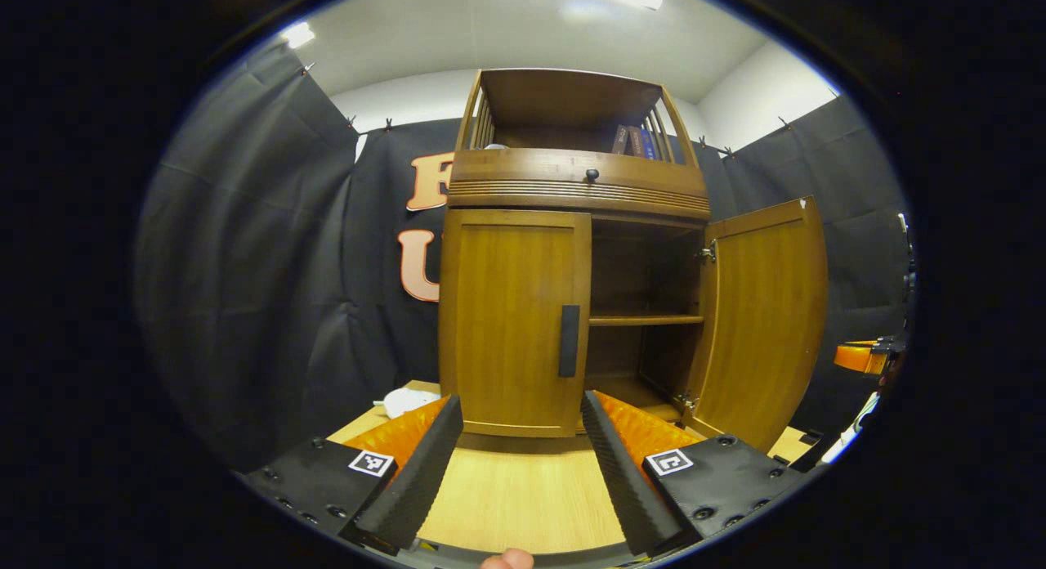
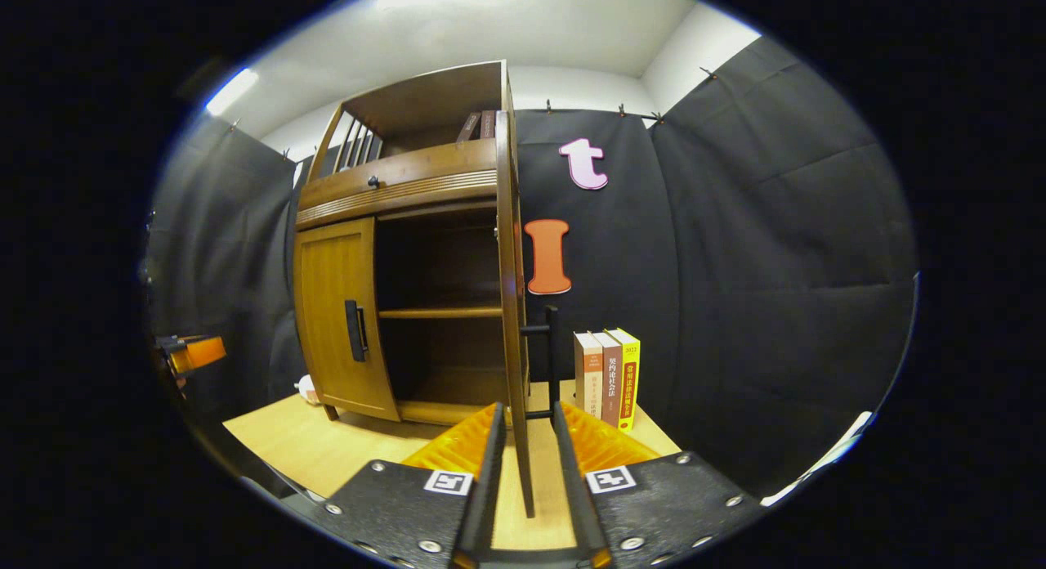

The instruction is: Open the right door of the double-door shoe cabinet with the right hand, and open the left door with the left hand.

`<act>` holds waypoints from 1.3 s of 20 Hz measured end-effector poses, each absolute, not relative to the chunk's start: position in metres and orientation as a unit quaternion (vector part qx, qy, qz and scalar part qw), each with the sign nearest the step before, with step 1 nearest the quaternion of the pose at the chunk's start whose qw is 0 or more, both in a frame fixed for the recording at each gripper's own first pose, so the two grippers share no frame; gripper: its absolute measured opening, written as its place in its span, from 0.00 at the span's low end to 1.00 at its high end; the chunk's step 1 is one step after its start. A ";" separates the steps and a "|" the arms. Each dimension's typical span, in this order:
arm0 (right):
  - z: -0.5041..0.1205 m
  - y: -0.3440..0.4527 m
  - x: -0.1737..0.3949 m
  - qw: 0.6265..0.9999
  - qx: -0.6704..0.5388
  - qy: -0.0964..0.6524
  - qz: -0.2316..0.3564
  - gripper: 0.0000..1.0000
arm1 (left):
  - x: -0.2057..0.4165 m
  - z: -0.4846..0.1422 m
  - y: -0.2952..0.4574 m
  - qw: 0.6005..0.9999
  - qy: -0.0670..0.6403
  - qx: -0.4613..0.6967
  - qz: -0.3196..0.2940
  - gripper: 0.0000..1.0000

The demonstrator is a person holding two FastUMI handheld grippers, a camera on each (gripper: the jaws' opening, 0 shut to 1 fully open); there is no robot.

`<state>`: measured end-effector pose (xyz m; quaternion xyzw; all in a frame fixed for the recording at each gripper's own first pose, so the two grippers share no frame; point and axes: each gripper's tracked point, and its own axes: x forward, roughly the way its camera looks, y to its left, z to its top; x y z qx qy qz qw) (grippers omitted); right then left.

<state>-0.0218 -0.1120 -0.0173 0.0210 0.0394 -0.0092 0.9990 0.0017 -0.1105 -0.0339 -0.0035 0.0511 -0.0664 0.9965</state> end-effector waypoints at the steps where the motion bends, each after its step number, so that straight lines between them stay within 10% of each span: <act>1: -0.011 -0.108 -0.024 0.999 0.028 0.031 -0.010 0.48 | 0.005 -0.031 -0.115 0.996 0.052 -0.010 -0.075 0.93; 6: -0.006 -0.105 -0.034 0.999 0.005 0.027 -0.019 0.96 | 0.032 -0.025 -0.141 0.991 0.058 -0.029 -0.118 0.93; 26: -0.017 -0.118 -0.083 0.996 0.052 0.043 -0.067 0.93 | 0.286 -0.079 -0.205 0.990 0.079 0.009 -0.118 0.96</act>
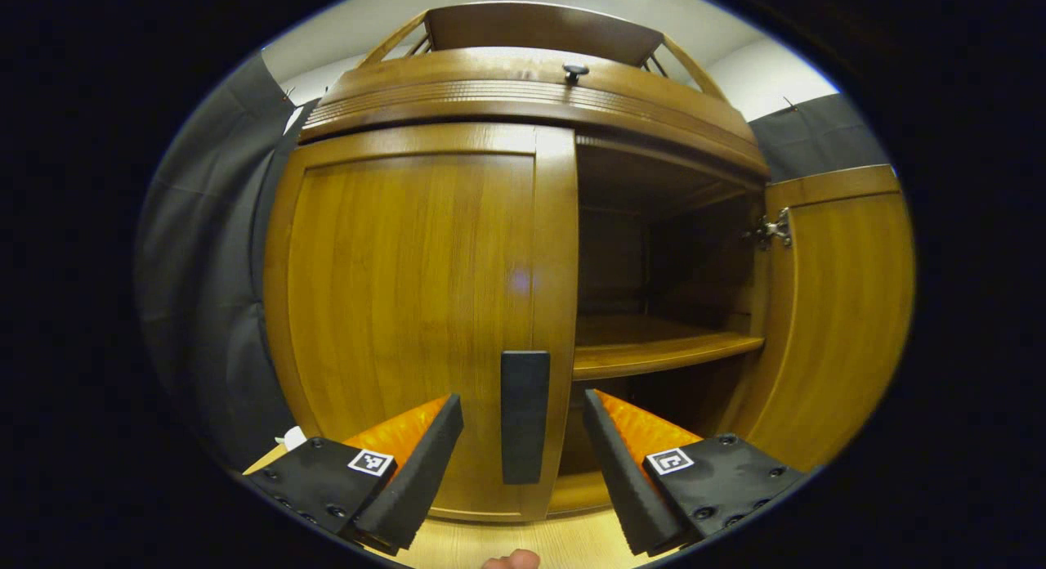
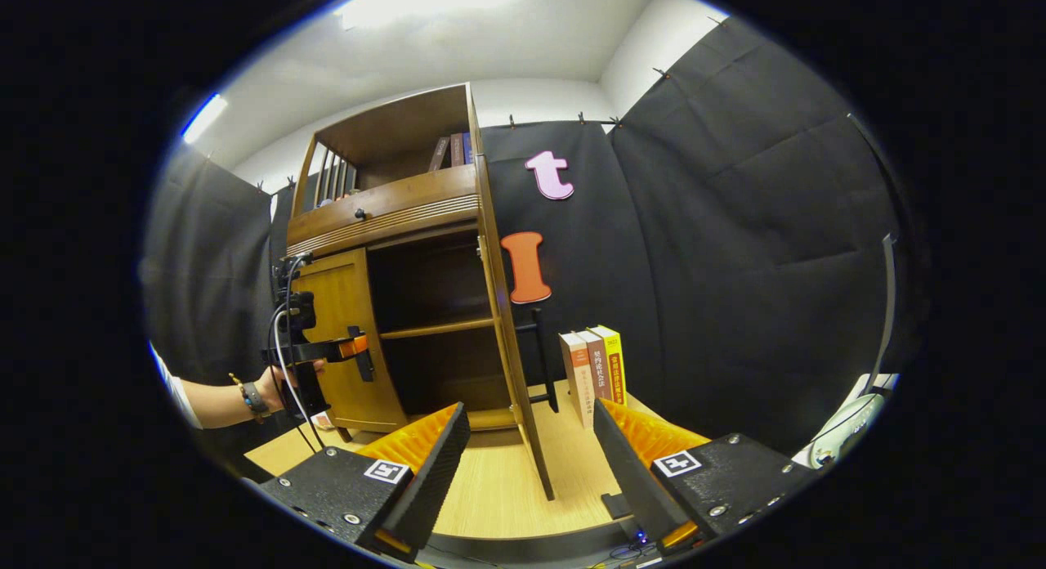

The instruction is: Open the right door of the double-door shoe cabinet with the right hand, and open the left door with the left hand.

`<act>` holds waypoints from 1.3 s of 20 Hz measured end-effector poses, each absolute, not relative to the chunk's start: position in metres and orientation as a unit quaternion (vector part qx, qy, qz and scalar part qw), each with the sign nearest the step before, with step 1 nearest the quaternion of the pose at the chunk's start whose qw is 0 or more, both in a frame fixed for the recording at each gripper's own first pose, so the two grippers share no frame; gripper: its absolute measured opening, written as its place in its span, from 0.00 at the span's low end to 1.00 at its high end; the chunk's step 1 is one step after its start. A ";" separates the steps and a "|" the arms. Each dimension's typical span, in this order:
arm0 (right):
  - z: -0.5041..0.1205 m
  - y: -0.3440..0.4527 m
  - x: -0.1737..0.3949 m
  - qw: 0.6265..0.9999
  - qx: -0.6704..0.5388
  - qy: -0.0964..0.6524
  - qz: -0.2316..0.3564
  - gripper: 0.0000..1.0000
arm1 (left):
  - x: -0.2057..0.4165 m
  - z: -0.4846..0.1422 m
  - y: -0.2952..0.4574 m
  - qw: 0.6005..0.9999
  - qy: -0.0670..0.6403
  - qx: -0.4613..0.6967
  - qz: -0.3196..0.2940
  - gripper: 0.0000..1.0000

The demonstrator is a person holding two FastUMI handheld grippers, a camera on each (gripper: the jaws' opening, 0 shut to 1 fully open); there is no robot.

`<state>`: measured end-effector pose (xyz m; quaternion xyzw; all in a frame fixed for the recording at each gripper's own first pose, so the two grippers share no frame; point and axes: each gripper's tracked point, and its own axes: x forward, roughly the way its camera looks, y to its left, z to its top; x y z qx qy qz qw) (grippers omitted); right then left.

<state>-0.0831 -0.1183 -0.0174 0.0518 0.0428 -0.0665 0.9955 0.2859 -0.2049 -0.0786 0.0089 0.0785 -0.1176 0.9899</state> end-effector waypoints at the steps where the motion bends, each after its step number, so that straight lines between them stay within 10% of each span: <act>1: -0.021 -0.121 -0.085 0.995 0.048 0.048 -0.072 0.93 | 0.295 -0.086 -0.208 0.990 0.079 0.014 -0.114 0.95; 9: -0.033 -0.127 -0.088 0.993 0.048 0.067 -0.089 0.93 | 0.314 -0.094 -0.199 0.991 0.077 -0.005 -0.108 0.94; 15: -0.033 -0.117 -0.085 0.993 0.052 0.064 -0.081 0.93 | 0.310 -0.095 -0.213 0.989 0.072 0.051 -0.120 0.41; 26: -0.052 -0.093 -0.091 0.994 0.048 0.085 -0.052 0.93 | 0.260 -0.090 -0.196 0.985 0.120 0.053 -0.114 0.34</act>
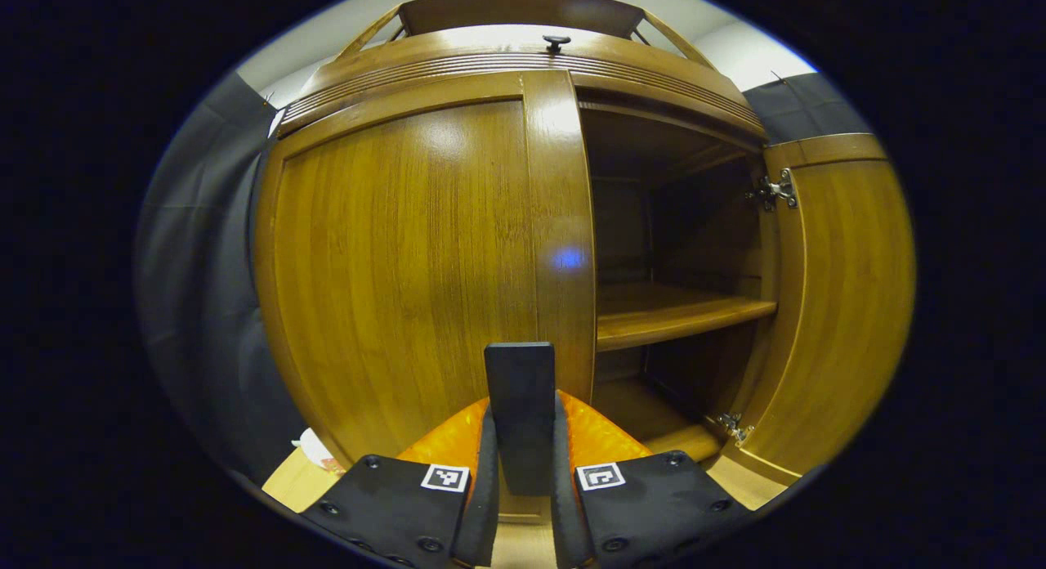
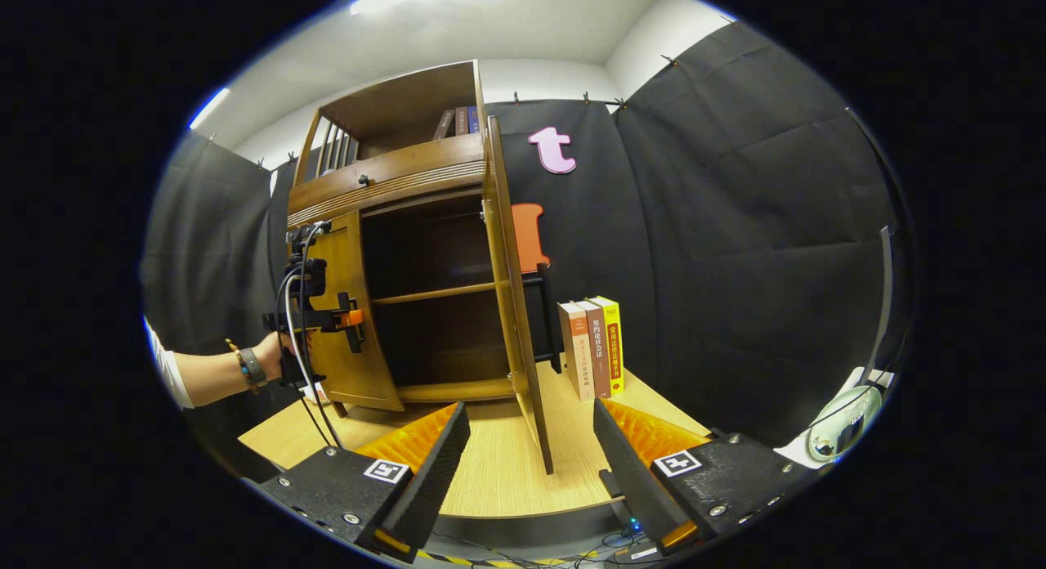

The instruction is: Open the right door of the double-door shoe cabinet with the right hand, and open the left door with the left hand.

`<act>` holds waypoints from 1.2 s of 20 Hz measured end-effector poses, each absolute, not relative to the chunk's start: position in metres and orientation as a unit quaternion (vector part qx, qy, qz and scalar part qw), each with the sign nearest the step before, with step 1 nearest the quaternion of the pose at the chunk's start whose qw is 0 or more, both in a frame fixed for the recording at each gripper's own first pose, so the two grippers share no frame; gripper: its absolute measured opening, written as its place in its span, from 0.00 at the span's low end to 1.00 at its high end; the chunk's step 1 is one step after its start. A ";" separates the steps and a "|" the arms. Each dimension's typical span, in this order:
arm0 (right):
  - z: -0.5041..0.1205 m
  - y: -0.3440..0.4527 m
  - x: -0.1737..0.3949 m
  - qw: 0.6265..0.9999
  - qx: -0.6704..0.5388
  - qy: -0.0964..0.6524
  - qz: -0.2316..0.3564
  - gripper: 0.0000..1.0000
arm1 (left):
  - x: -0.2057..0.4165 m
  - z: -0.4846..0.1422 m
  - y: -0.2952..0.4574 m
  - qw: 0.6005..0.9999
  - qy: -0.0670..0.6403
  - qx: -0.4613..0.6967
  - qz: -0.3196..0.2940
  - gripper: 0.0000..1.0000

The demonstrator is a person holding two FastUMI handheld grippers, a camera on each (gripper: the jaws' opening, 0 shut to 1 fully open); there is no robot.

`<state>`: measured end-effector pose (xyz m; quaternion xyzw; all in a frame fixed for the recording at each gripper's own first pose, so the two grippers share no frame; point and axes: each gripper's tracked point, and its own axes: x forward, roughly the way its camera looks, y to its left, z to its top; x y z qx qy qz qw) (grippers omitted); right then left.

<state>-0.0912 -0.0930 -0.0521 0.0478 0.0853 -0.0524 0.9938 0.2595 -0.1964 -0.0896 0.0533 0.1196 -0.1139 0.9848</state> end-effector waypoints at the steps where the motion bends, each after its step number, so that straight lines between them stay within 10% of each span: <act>1: -0.052 -0.093 -0.091 0.994 0.049 0.086 -0.049 0.93 | 0.251 -0.087 -0.191 0.984 0.122 0.056 -0.113 0.34; 24: -0.053 -0.062 -0.063 0.994 0.064 0.086 0.000 0.93 | 0.113 -0.062 0.036 0.994 0.101 0.018 -0.031 0.24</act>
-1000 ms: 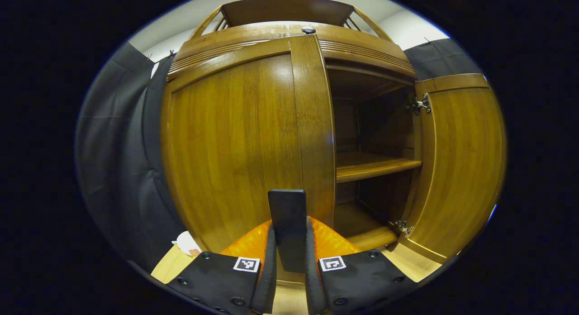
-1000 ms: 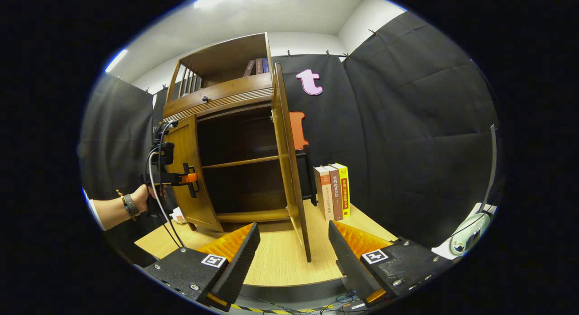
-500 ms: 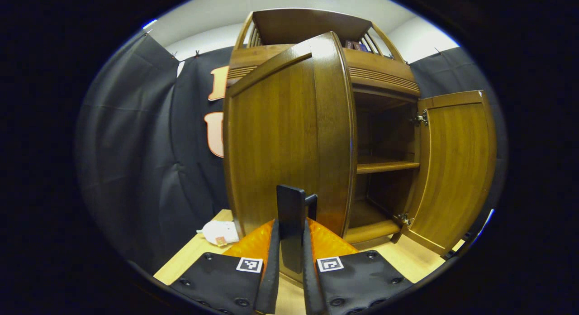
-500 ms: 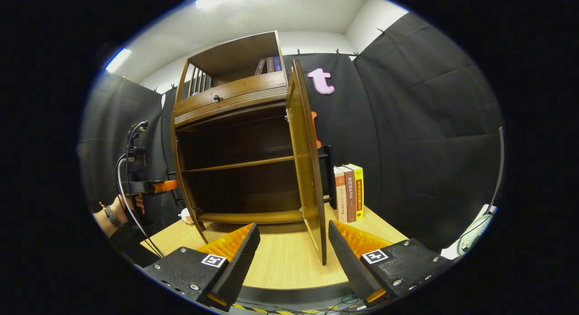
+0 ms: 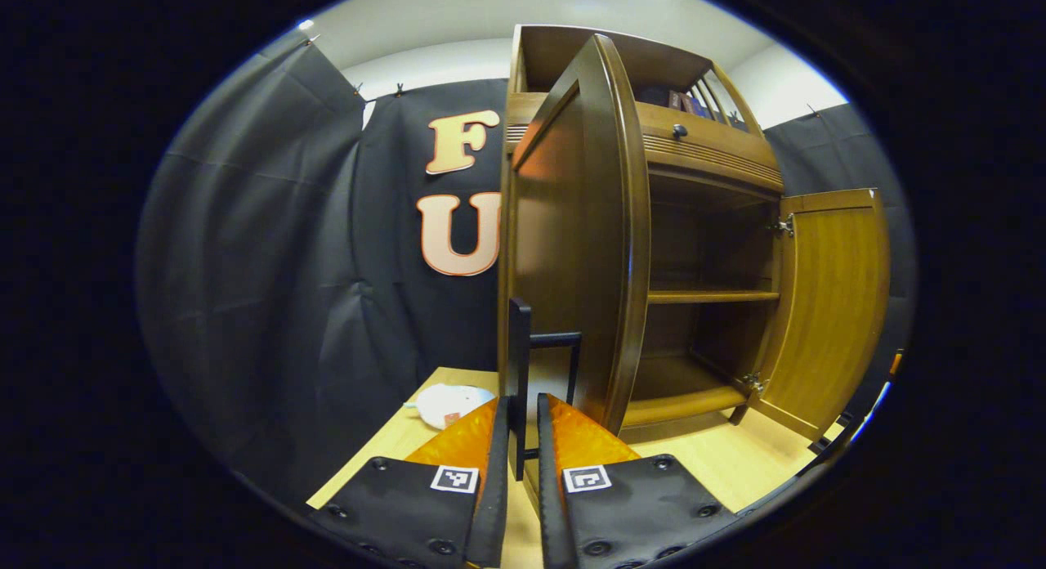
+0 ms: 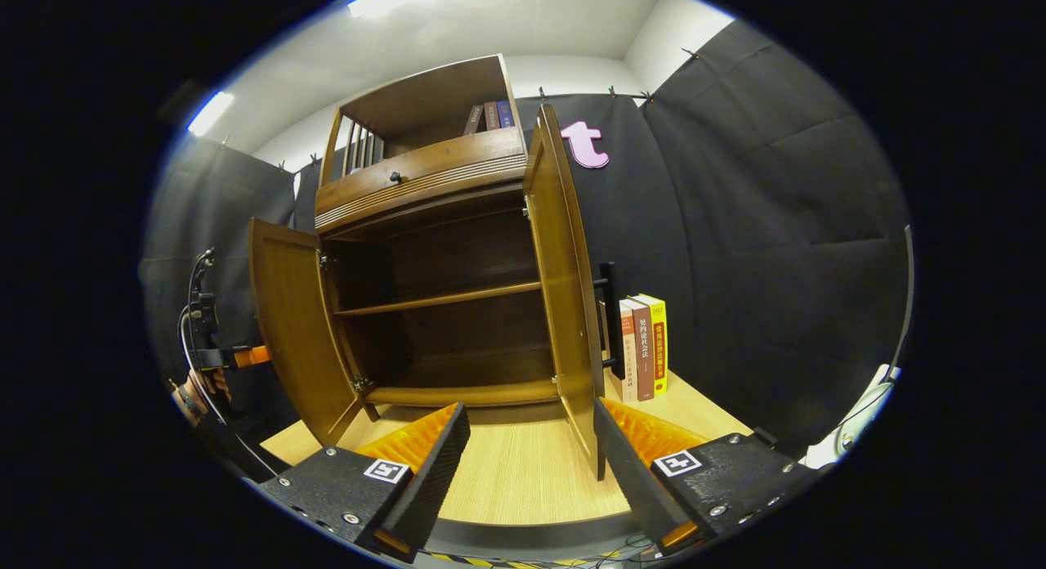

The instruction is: Open the right door of the double-door shoe cabinet with the right hand, and open the left door with the left hand.

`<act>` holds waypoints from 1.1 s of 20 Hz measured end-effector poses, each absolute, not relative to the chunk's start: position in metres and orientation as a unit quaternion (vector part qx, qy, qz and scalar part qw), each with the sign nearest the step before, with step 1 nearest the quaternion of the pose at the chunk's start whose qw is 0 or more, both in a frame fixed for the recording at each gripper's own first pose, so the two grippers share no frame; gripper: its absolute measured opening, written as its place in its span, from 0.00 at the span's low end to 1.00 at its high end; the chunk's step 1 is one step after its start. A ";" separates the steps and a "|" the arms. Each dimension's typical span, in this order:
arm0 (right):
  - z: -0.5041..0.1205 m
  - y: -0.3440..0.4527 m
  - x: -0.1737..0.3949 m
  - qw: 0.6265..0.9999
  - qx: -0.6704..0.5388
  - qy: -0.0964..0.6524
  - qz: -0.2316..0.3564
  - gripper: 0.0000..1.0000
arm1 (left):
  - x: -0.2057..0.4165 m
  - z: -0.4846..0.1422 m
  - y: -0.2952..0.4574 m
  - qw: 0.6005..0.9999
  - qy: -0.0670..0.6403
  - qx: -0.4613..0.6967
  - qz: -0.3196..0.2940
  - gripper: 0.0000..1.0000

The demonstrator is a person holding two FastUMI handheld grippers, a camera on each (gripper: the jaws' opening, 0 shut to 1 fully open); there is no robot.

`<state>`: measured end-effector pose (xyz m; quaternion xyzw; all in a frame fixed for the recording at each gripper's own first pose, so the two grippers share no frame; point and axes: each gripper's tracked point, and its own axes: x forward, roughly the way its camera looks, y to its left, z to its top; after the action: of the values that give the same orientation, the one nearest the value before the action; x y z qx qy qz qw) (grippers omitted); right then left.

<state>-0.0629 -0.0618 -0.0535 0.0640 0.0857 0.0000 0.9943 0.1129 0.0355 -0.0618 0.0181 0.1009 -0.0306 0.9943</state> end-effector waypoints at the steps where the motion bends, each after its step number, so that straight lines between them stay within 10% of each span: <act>1: -0.053 -0.063 -0.062 0.994 0.063 0.087 -0.001 0.93 | 0.117 -0.059 0.051 0.995 0.097 0.020 -0.015 0.27; 3: -0.052 -0.062 -0.059 0.994 0.060 0.088 -0.003 0.93 | 0.118 -0.060 0.068 0.995 0.097 0.012 -0.029 0.00; 13: -0.045 -0.071 -0.054 0.995 0.056 0.080 -0.020 0.93 | 0.122 -0.060 0.123 0.985 0.088 -0.048 -0.137 0.11; 18: -0.050 -0.078 -0.058 0.994 0.052 0.088 -0.029 0.93 | 0.070 -0.064 0.143 0.991 0.092 -0.042 -0.092 0.17; 22: -0.055 -0.078 -0.052 0.994 0.050 0.095 -0.025 0.93 | 0.027 -0.042 0.108 0.993 0.070 -0.061 -0.079 0.00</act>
<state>-0.0516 -0.0784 -0.0549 0.0498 0.0948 -0.0250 0.9939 0.0275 0.1083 -0.0425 -0.0607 0.0698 -0.0788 0.9926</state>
